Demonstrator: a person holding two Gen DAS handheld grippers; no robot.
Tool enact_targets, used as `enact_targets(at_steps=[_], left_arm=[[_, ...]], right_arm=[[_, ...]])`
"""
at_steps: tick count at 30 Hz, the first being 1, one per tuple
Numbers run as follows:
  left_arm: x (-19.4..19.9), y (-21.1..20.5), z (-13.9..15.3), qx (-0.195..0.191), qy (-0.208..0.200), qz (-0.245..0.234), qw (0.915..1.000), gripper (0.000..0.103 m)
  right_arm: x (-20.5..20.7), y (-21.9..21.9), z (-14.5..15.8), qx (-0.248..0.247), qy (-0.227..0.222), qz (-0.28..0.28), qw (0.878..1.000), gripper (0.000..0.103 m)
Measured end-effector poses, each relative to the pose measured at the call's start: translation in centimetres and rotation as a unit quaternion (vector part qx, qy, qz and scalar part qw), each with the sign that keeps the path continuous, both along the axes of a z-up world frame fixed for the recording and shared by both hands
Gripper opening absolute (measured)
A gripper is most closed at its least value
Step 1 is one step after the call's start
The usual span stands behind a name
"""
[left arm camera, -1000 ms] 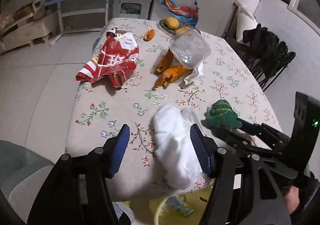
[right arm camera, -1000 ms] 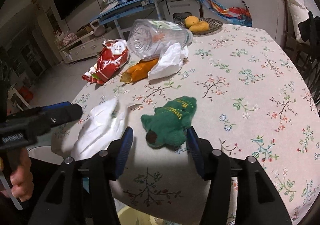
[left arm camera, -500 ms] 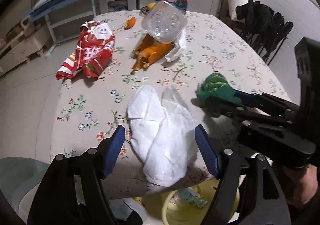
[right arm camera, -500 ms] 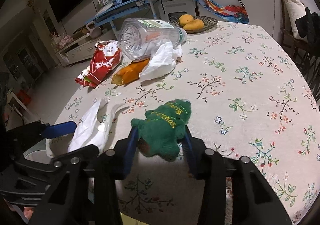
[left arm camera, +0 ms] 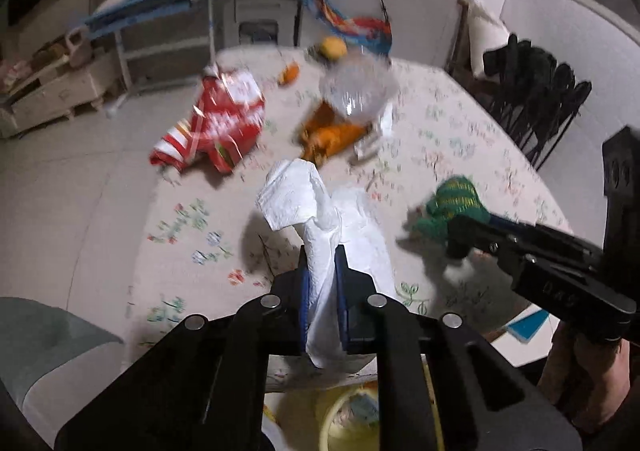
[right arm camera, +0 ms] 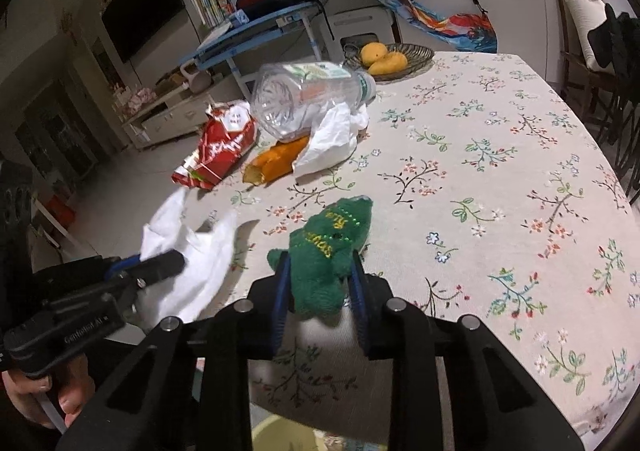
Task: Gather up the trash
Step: 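Carry the plush into the yellow basin and open the right tool while the left carries the bag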
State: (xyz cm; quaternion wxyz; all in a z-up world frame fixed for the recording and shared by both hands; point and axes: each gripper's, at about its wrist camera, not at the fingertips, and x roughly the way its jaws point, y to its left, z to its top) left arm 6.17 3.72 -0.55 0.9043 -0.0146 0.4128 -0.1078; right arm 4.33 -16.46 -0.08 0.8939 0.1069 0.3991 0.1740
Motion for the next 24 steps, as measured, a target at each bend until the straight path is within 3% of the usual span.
enact_targets(at_steps=[10,24], left_arm=[[-2.8,0.3,2.1,-0.012,-0.045,0.012,0.9988,0.012],[-5.7,0.2,2.5,-0.007,-0.062,0.017,0.9979,0.012]], right_arm=[[-2.8,-0.7,1.5,0.032,-0.017,-0.004,0.999,0.028],[-5.8,-1.3,2.2,0.036,-0.024,-0.015,0.999,0.028]])
